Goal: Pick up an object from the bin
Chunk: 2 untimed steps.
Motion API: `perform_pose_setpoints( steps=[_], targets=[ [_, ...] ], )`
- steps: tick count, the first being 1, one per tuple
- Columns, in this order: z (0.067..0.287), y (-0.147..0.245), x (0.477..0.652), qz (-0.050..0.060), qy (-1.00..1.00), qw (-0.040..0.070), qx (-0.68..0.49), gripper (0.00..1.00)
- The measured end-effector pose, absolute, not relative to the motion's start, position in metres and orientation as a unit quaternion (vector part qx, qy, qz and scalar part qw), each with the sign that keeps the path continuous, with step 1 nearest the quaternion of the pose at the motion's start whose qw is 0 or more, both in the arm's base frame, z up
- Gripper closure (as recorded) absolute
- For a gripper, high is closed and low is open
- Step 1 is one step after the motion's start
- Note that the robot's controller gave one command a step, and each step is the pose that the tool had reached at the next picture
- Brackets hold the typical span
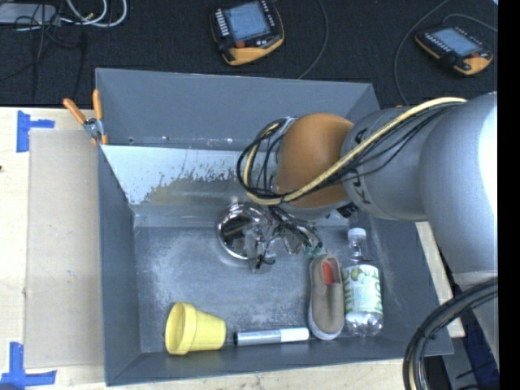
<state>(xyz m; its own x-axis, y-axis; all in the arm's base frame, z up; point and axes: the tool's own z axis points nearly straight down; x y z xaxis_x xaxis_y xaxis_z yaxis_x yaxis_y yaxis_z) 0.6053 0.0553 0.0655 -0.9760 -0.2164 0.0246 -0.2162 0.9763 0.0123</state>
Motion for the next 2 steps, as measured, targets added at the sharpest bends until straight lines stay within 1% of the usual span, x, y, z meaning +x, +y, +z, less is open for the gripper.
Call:
perform_pose_setpoints(
  steps=[1,2],
  targets=[
    [0.0695,0.0551,0.6071,-0.004,-0.994,0.01,0.109,0.0],
    [0.069,0.0549,0.606,-0.004,-0.994,0.013,0.109,1.0]
  ],
)
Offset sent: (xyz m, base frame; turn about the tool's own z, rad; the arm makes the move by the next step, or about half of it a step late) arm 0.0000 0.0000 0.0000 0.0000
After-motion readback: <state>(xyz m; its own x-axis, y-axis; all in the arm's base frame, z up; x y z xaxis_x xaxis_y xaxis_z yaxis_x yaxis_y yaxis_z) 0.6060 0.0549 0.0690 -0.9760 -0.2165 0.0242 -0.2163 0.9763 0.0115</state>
